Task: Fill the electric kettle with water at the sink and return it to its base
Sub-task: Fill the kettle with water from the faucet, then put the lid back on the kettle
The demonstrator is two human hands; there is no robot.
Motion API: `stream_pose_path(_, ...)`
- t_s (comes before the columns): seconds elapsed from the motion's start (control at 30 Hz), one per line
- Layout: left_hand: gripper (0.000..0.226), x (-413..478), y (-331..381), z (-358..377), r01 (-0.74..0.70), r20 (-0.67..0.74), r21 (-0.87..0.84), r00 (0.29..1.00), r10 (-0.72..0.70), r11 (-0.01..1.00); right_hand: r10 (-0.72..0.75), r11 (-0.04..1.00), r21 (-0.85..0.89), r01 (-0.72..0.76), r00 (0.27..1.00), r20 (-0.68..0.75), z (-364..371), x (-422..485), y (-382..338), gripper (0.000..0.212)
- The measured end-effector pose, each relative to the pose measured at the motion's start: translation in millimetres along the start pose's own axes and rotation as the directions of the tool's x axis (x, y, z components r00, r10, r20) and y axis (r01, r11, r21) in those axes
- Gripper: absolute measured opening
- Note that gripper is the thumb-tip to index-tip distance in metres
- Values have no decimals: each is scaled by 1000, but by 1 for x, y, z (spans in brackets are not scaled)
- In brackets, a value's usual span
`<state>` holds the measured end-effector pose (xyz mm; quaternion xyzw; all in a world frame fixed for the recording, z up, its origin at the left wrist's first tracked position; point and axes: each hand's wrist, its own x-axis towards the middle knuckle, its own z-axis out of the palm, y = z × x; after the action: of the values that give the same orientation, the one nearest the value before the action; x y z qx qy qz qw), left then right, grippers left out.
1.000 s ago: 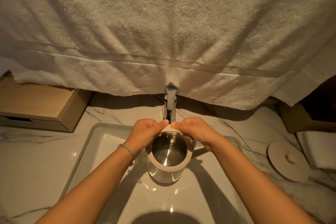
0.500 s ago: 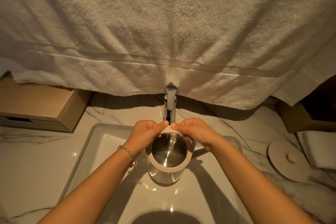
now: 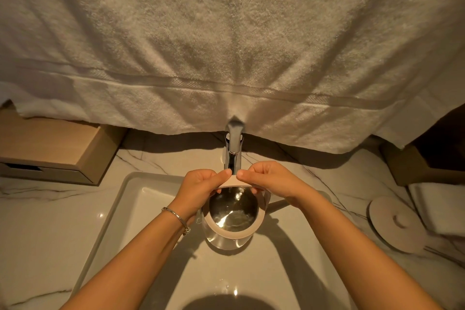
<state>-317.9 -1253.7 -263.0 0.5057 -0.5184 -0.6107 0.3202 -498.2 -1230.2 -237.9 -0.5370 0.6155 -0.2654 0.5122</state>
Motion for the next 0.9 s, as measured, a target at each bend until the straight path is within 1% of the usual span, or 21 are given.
stream_pose_path(0.07, 37, -1, 0, 0, -4, 3, -15, 1000, 5, 1000, -35, 999, -11, 34, 998, -46, -3, -1, -9, 34)
stream_pose_path(0.23, 36, -2, 0, -3, -7, 19, -41, 1000, 8, 999, -76, 997, -40, 71, 985, -156, -6, 8, -37, 50)
stream_pose_path(0.3, 36, -2, 1, -4, -4, 24, -36, 1000, 5, 999, -72, 997, -40, 66, 978, -196, -5, 13, -46, 52)
stream_pose_path(0.43, 36, 1, 4, -5, 22, 30, -15, 999, -22, 1000, -6, 1000, -23, 2, 984, -179, -6, 20, -51, 40)
stream_pose_path(0.53, 38, 2, 3, -4, 43, 29, -16, 999, -43, 999, 26, 1000, -10, -28, 987, -161, -7, 21, -50, 35)
stream_pose_path(0.73, 39, 2, 2, -3, 67, 39, -9, 997, -67, 998, 55, 998, 38, -50, 987, -149, -5, 21, -50, 31)
stream_pose_path(0.9, 49, 3, 2, -3, 59, 27, 3, 998, -59, 998, 61, 996, 81, -48, 985, -164, -3, 19, -48, 31)
